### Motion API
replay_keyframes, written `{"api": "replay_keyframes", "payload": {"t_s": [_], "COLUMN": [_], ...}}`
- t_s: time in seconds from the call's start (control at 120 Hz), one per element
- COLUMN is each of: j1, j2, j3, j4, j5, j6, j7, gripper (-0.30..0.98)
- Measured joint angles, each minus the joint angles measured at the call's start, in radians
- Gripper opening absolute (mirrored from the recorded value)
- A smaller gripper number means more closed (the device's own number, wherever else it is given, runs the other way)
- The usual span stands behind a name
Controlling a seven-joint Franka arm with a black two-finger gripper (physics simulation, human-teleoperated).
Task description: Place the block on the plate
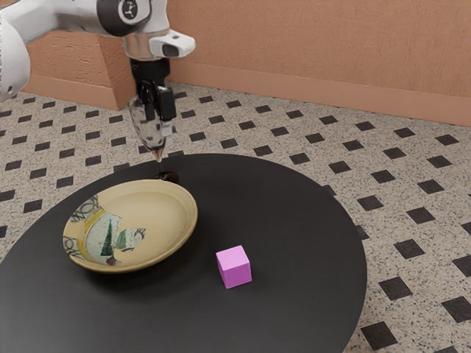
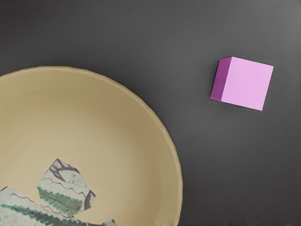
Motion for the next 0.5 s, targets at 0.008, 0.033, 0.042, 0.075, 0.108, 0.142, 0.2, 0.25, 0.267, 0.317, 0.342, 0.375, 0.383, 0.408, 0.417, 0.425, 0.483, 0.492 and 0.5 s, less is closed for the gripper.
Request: {"api": "replay_keyframes", "payload": {"t_s": [0.008,0.033,0.042,0.075,0.108,0.142,0.2,0.25,0.267,0.317,0.342,0.375,0.383,0.408,0.417,0.425,0.483,0.492,0.5], "j1": [0.0,0.001,0.0,-0.002,-0.007,-0.018,-0.035,-0.043,-0.045,-0.057,-0.062,-0.065,-0.065,-0.066,-0.067,-0.067,-0.073,-0.074,-0.075], "j2": [0.0,0.0,0.0,-0.001,-0.005,-0.008,-0.01,-0.012,-0.012,-0.011,-0.011,-0.01,-0.01,-0.009,-0.009,-0.009,-0.005,-0.004,-0.003], "j3": [0.0,0.0,0.0,0.001,0.0,0.0,-0.001,-0.001,-0.002,-0.002,-0.002,-0.002,-0.002,-0.002,-0.002,-0.002,-0.002,-0.002,-0.002], "j4": [0.0,0.0,0.0,-0.003,-0.007,-0.01,-0.022,-0.041,-0.051,-0.08,-0.092,-0.113,-0.118,-0.135,-0.14,-0.144,-0.165,-0.167,-0.169], "j5": [0.0,-0.001,-0.001,-0.001,-0.001,0.003,0.013,0.019,0.02,0.024,0.025,0.025,0.025,0.024,0.023,0.023,0.022,0.022,0.022], "j6": [0.0,0.0,0.0,0.004,0.008,0.012,0.023,0.036,0.042,0.063,0.073,0.088,0.092,0.106,0.11,0.115,0.145,0.149,0.152], "j7": [0.003,0.014,0.017,0.03,0.041,0.051,0.067,0.079,0.083,0.093,0.098,0.104,0.106,0.111,0.112,0.114,0.124,0.125,0.126], "gripper": [0.69,0.69,0.69,0.69,0.69,0.69,0.69,0.69,0.69,0.69,0.69,0.69,0.69,0.69,0.69,0.69,0.69,0.69,0.69]}}
